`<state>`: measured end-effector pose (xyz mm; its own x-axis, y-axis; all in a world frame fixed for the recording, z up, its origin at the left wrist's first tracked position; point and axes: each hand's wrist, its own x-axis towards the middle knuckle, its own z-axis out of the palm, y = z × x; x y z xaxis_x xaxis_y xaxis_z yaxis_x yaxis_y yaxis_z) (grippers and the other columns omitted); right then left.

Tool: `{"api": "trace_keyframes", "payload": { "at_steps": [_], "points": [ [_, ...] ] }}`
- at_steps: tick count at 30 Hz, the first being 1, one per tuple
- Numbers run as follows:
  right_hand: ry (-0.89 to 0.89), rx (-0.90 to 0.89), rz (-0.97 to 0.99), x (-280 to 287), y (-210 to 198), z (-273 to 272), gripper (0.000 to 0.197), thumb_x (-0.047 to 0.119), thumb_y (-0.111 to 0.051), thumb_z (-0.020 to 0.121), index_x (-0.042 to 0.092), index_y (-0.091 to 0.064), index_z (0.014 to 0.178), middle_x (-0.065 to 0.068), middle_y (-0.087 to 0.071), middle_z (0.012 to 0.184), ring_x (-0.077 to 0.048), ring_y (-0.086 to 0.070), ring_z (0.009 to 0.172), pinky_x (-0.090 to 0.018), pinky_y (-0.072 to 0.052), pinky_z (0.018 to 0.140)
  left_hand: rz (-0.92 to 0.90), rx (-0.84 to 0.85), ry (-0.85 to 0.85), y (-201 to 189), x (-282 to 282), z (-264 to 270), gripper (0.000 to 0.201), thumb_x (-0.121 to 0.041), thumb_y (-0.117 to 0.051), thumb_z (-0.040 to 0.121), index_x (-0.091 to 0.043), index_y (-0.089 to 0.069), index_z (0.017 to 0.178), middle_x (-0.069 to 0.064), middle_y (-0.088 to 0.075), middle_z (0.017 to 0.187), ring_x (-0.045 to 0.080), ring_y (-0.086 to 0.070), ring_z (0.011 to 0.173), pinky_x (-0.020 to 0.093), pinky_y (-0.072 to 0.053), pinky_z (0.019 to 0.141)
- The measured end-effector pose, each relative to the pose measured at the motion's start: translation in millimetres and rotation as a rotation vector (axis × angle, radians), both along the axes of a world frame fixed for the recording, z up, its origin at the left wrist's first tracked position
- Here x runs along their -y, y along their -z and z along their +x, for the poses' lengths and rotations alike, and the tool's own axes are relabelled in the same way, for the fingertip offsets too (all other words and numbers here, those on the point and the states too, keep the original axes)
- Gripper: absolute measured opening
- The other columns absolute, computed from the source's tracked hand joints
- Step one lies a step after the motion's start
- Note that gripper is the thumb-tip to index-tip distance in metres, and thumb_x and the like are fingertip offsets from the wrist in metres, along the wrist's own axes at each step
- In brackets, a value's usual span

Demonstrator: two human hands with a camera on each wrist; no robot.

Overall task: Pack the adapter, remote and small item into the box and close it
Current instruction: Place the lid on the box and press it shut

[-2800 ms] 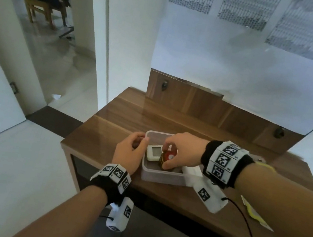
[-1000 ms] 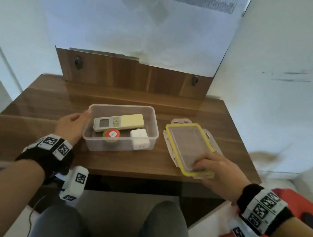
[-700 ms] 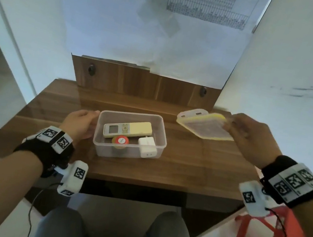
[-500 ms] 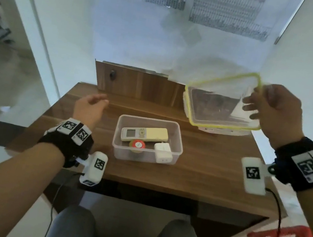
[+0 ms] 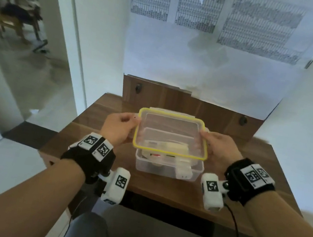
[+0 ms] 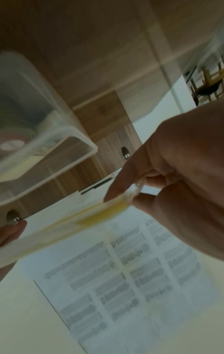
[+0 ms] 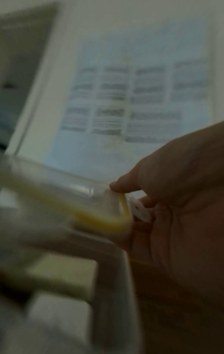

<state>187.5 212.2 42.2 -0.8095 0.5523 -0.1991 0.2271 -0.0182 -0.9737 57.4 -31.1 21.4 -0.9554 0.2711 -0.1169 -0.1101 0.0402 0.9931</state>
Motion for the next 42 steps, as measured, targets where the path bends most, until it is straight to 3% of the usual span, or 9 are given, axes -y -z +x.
{"api": "trace_keyframes", "payload": {
  "at_steps": [3, 7, 14, 18, 25, 28, 32, 37, 42],
  "points": [
    [-0.065, 0.125, 0.482, -11, 10, 1, 0.035, 0.034, -0.065, 0.09, 0.002, -0.073, 0.1, -0.012, -0.063, 0.069, -0.018, -0.054, 0.054, -0.024, -0.046, 0.048, -0.073, -0.01, -0.042, 7, -2, 4, 0.028, -0.024, -0.069, 0.093, -0.01, -0.074, 0.117, 0.005, -0.075, 0.094, 0.016, -0.068, 0.075, 0.03, -0.057, 0.059],
    [-0.033, 0.145, 0.469, -25, 18, -1, 0.038, 0.036, -0.07, 0.086, 0.004, -0.071, 0.108, -0.009, -0.063, 0.066, -0.016, -0.053, 0.051, -0.027, -0.047, 0.048, -0.292, -0.119, 0.027, 11, -8, -1, 0.034, -0.032, -0.074, 0.088, -0.012, -0.074, 0.116, 0.0, -0.075, 0.092, 0.012, -0.068, 0.073, 0.025, -0.058, 0.053],
    [-0.005, 0.235, 0.614, -28, 42, -8, 0.036, 0.042, -0.073, 0.082, 0.016, -0.067, 0.107, -0.009, -0.071, 0.108, -0.025, -0.067, 0.08, -0.028, -0.05, 0.067, -0.563, -0.246, -0.026, 25, -17, -3, 0.041, -0.039, -0.074, 0.086, -0.013, -0.076, 0.118, 0.006, -0.077, 0.113, 0.023, -0.071, 0.104, 0.035, -0.054, 0.094],
    [0.011, 0.228, 0.66, -24, 48, -9, 0.041, 0.041, -0.068, 0.087, 0.013, -0.066, 0.117, -0.006, -0.067, 0.118, -0.024, -0.063, 0.106, -0.027, -0.044, 0.08, -0.54, -0.218, -0.033, 25, -16, -3, 0.047, -0.04, -0.073, 0.087, -0.012, -0.072, 0.124, 0.007, -0.074, 0.122, 0.023, -0.068, 0.112, 0.037, -0.052, 0.099],
    [0.041, 0.188, 0.54, -25, 57, -12, 0.043, 0.044, -0.066, 0.086, 0.013, -0.069, 0.116, -0.006, -0.073, 0.108, -0.025, -0.066, 0.087, -0.036, -0.053, 0.079, -0.482, -0.14, -0.01, 22, -22, -5, 0.044, -0.036, -0.068, 0.091, -0.012, -0.07, 0.128, 0.006, -0.072, 0.126, 0.024, -0.066, 0.116, 0.04, -0.051, 0.102],
    [0.045, 0.176, 0.538, -21, 55, -15, 0.039, 0.038, -0.063, 0.091, 0.011, -0.068, 0.118, -0.005, -0.07, 0.115, -0.018, -0.061, 0.095, -0.028, -0.046, 0.083, -0.38, -0.012, -0.007, 20, -27, -3, 0.034, -0.026, -0.062, 0.095, -0.01, -0.072, 0.123, 0.004, -0.074, 0.094, 0.026, -0.068, 0.096, 0.043, -0.055, 0.094],
    [0.05, 0.163, 0.449, -20, 55, -13, 0.034, 0.028, -0.06, 0.094, 0.007, -0.065, 0.12, -0.007, -0.068, 0.108, -0.015, -0.061, 0.078, -0.017, -0.048, 0.058, -0.343, 0.072, 0.01, 16, -29, 0, 0.032, -0.017, -0.06, 0.095, -0.009, -0.069, 0.124, 0.001, -0.066, 0.081, 0.026, -0.064, 0.083, 0.037, -0.056, 0.075],
    [0.048, 0.156, 0.51, -21, 63, -2, 0.038, 0.038, -0.061, 0.09, 0.014, -0.068, 0.119, -0.003, -0.07, 0.107, -0.021, -0.065, 0.098, -0.03, -0.049, 0.08, -0.345, 0.049, 0.059, 23, -21, 2, 0.039, -0.02, -0.064, 0.094, -0.008, -0.066, 0.131, 0.005, -0.072, 0.104, 0.024, -0.068, 0.097, 0.038, -0.057, 0.088],
    [0.052, 0.126, 0.455, -15, 65, -2, 0.039, 0.036, -0.057, 0.094, 0.012, -0.063, 0.125, -0.006, -0.07, 0.11, -0.017, -0.059, 0.071, -0.019, -0.043, 0.046, -0.265, 0.048, 0.059, 33, -19, 4, 0.047, -0.023, -0.064, 0.095, -0.016, -0.058, 0.141, 0.006, -0.07, 0.122, 0.024, -0.069, 0.101, 0.041, -0.058, 0.086]
  ]
}}
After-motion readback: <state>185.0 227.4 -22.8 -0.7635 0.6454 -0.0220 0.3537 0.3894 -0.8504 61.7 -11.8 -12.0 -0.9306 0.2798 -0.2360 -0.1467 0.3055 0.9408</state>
